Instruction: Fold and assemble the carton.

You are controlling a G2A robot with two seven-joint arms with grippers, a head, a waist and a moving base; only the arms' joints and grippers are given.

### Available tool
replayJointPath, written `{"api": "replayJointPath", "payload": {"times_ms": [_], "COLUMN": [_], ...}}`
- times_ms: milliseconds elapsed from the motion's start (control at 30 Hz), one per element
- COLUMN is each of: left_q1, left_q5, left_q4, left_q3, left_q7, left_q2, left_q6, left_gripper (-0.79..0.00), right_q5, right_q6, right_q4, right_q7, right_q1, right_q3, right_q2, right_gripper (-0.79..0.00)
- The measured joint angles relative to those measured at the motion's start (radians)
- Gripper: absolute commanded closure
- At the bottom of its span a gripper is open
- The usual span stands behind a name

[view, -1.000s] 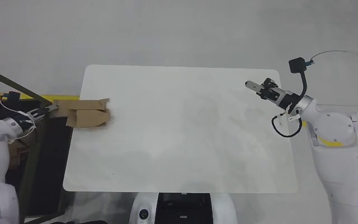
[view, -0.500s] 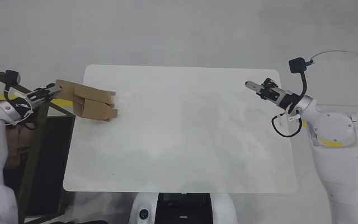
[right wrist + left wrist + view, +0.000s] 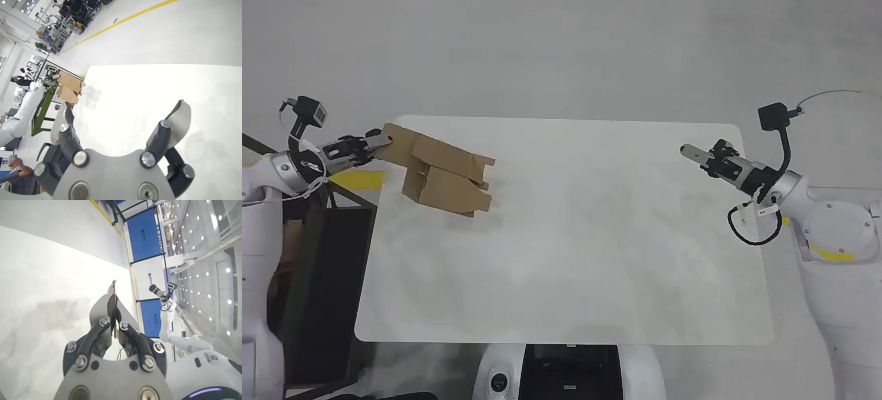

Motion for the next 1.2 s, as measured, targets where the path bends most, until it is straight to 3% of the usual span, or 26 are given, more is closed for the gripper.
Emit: {"api": "replayJointPath", "payload": {"times_ms": [500, 1200], "left_q1": [-0.109, -0.200], "left_q5": [-0.045, -0.076], "left_q4": [-0.209, -0.414], "left_q3": [0.234, 0.463], "left_q7": [0.124, 0.246], "left_q2": [-0.069, -0.149], "left_q6": [0.117, 0.221], "left_gripper": [0.000, 0.000], "right_q5": [0.000, 0.000], "right_q6": [0.000, 0.000], "right_q4": [0.000, 0.000], "right_q7": [0.000, 0.000], "right_q1": [0.000, 0.000], "right_q3": [0.000, 0.000], "right_q2": [0.000, 0.000], "right_gripper": [-0.785, -0.785]}}
